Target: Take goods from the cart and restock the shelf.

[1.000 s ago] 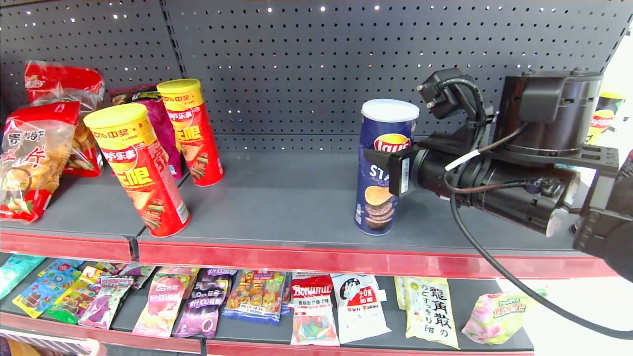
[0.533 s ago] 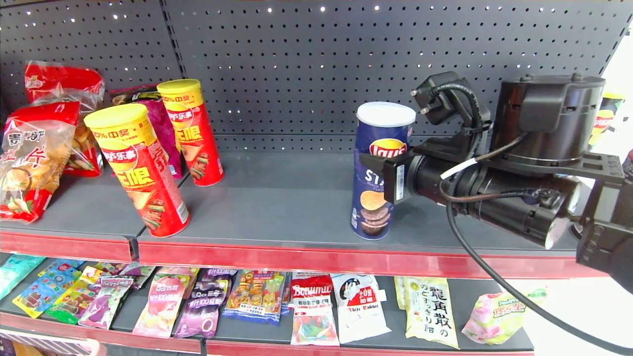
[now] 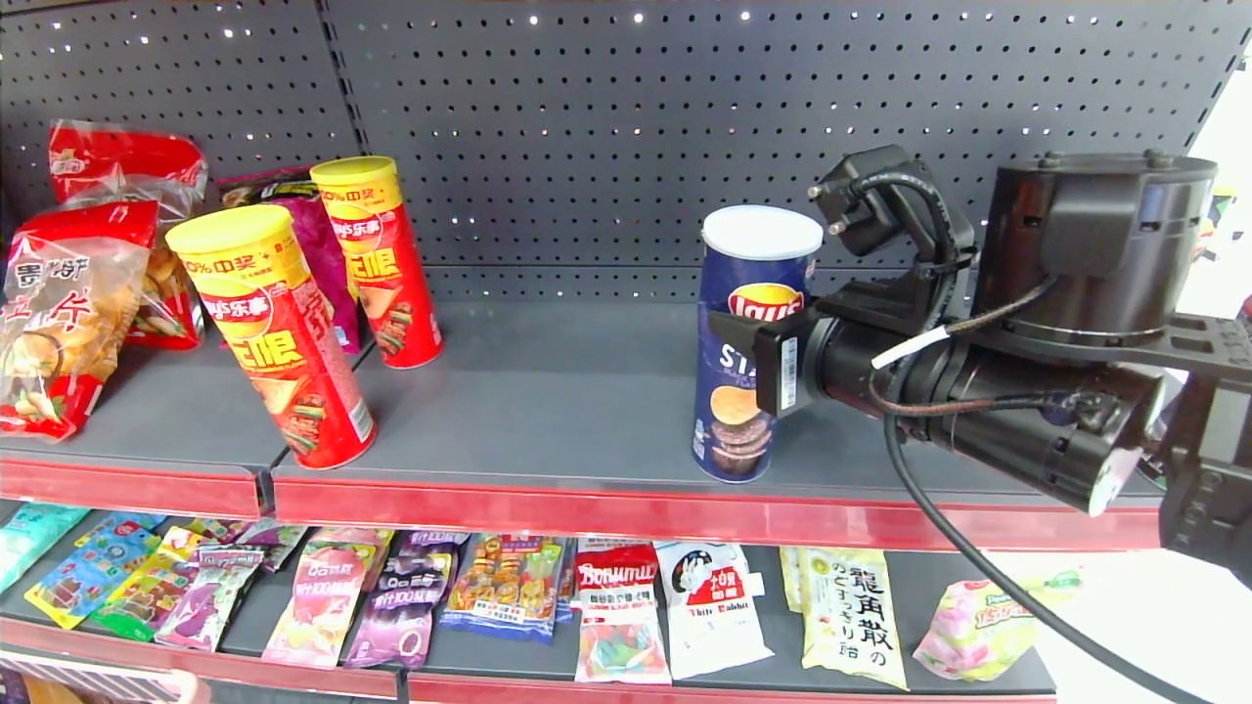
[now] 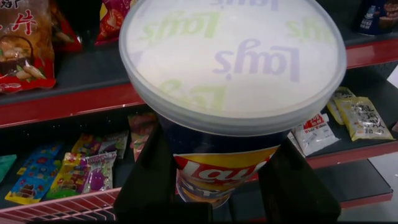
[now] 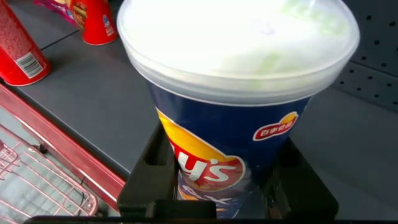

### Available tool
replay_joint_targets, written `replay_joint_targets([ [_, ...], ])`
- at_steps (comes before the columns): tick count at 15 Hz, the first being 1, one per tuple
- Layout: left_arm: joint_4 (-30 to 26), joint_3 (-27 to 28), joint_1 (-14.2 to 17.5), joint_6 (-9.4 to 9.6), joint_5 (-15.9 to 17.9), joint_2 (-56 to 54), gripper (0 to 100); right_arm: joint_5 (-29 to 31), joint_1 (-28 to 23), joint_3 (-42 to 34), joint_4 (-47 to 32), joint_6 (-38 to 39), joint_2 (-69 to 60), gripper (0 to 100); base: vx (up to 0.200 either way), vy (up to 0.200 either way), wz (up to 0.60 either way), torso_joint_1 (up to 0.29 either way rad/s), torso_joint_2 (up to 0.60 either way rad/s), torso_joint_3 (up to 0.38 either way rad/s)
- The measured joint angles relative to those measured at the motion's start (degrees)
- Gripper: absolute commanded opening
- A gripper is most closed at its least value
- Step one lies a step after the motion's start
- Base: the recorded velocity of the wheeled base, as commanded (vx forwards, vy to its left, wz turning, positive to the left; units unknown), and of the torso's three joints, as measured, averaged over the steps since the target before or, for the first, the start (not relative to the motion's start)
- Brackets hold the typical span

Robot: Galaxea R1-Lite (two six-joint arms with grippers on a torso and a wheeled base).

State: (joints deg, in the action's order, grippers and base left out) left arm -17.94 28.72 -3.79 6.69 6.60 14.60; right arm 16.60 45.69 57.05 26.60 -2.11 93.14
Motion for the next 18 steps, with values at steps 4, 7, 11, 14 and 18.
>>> replay_joint_targets([
  [4,0.0,0.0,0.0,-0.02,0.0,0.0,0,0.0,0.1,-1.2,0.2,0.0,-0.7,0,0.0,0.0,0.0,0.0,0.0,0.0],
  [7,0.1,0.0,0.0,0.0,0.0,0.0,0,0.0,0.1,-1.4,0.1,-0.1,-0.8,0,0.0,0.0,0.0,0.0,0.0,0.0],
  [11,0.0,0.0,0.0,0.0,0.0,-0.1,0,0.2,0.7,-0.9,0.0,-0.1,-0.7,0,0.0,0.0,0.0,0.0,0.0,0.0],
  [14,0.0,-0.1,0.0,0.0,0.0,-0.1,0,0.9,2.2,-1.2,-0.1,-0.1,-0.8,0,0.0,0.0,0.0,0.0,0.0,0.0],
  [18,0.0,-0.1,0.0,-0.02,0.0,-0.5,0,0.9,2.7,-1.5,0.0,-0.1,-0.8,0,0.0,0.0,0.0,0.0,0.0,0.0],
])
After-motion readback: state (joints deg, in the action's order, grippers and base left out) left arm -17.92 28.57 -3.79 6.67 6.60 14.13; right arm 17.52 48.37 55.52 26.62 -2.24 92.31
